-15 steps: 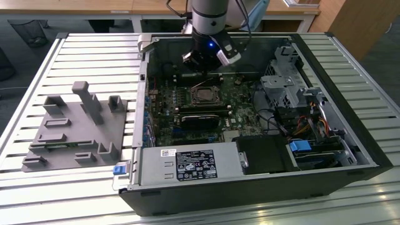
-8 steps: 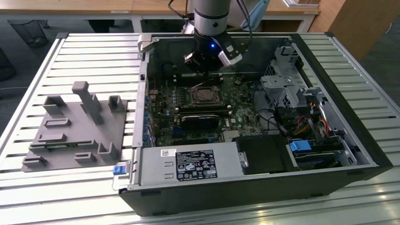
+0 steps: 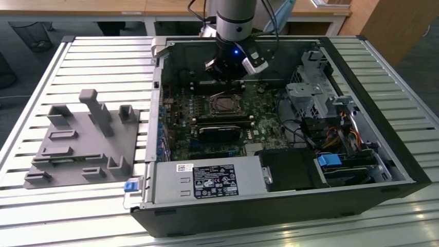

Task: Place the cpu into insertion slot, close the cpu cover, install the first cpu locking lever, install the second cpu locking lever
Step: 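Install the first cpu locking lever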

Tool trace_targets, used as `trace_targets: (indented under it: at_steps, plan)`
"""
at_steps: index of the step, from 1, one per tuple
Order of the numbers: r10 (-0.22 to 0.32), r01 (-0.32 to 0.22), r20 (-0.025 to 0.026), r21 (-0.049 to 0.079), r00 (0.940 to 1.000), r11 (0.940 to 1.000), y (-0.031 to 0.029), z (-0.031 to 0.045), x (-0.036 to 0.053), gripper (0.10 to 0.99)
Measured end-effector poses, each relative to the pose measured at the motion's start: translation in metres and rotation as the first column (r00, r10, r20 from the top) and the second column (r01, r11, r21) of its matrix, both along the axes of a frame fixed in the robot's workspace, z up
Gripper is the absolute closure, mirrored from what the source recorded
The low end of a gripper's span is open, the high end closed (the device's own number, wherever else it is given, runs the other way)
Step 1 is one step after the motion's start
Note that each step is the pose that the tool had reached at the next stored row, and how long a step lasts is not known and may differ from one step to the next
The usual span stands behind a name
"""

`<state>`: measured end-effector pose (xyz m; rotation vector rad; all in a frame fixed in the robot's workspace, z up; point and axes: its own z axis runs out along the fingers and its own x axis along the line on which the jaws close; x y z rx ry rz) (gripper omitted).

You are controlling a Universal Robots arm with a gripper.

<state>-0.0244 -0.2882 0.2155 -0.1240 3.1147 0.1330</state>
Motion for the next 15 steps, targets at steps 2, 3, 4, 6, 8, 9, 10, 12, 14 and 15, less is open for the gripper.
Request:
trace_targets:
  at_steps: [2,3,4,6,8,9,10,12,14,15]
  plan:
    - [-0.007,0.007,-0.0001,0.000,1.0000,1.0000,0.0000,-0.0016,0.0014,0.965]
    - [-0.010,0.010,-0.0001,0.000,1.0000,1.0000,0.0000,-0.0025,0.0019,0.965]
    - [-0.011,0.011,-0.0001,0.000,0.9999,0.9999,0.0000,-0.0035,0.0023,0.965]
    - [-0.012,0.012,-0.0001,0.000,0.9999,0.9999,0.0000,-0.0058,0.0025,0.965]
    - [-0.012,0.012,-0.0001,0.000,0.9999,0.9999,0.0000,-0.0086,0.0027,0.965]
    - [-0.012,0.012,-0.0001,0.000,0.9999,0.9999,0.0000,-0.0101,0.0028,0.965]
    - [-0.012,0.012,-0.0001,0.000,0.9999,0.9999,0.0000,-0.0113,0.0029,0.965]
    - [-0.012,0.012,-0.0001,0.000,0.9999,0.9999,0.0000,-0.0133,0.0032,0.965]
    - [-0.012,0.012,-0.0001,0.000,0.9999,0.9999,0.0000,-0.0146,0.0034,0.965]
    - [-0.012,0.012,-0.0002,0.000,0.9999,0.9999,0.0000,-0.0153,0.0035,0.965]
